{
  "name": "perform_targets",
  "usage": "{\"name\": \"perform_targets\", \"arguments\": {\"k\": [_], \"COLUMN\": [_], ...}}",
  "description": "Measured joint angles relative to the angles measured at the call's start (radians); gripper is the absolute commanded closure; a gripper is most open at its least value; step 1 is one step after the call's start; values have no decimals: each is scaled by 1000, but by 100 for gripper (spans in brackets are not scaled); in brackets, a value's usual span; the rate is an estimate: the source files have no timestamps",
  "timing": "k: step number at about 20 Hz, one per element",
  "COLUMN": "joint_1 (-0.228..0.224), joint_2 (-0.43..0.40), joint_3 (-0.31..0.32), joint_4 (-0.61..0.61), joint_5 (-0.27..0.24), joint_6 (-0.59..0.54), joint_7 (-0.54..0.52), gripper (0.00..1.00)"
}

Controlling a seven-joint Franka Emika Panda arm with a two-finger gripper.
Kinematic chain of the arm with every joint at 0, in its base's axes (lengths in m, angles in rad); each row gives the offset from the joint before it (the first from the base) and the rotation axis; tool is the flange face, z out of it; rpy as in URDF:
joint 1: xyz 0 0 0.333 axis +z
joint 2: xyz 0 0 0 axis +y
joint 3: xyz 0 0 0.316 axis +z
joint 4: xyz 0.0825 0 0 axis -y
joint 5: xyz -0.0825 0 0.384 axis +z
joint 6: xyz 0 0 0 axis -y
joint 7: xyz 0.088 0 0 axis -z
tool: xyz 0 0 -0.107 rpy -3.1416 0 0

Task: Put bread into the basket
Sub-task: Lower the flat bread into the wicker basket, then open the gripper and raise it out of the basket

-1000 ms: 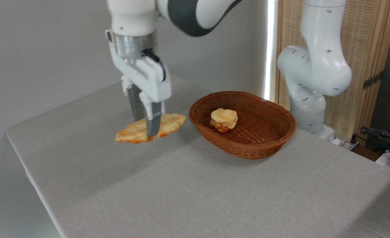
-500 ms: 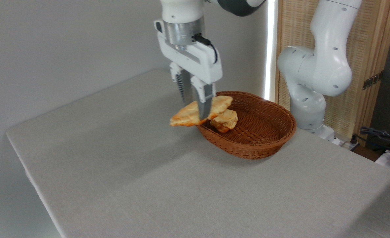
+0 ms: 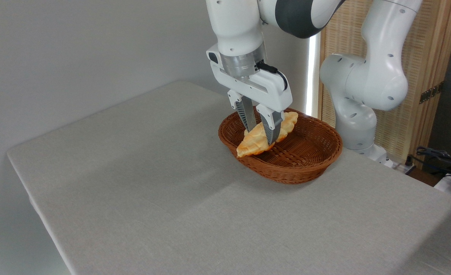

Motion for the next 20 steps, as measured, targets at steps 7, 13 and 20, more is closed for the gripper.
{"name": "perform_targets", "arguments": {"k": [7, 13, 20], "joint_1": [8, 8, -11], "joint_2": [11, 11, 20], "joint_3": [0, -1, -14], "joint_4": [-12, -10, 117], "joint_5": [0, 0, 0], "joint_6": [0, 2, 115], "joint_7": [0, 0, 0], "gripper": [0, 0, 0]}}
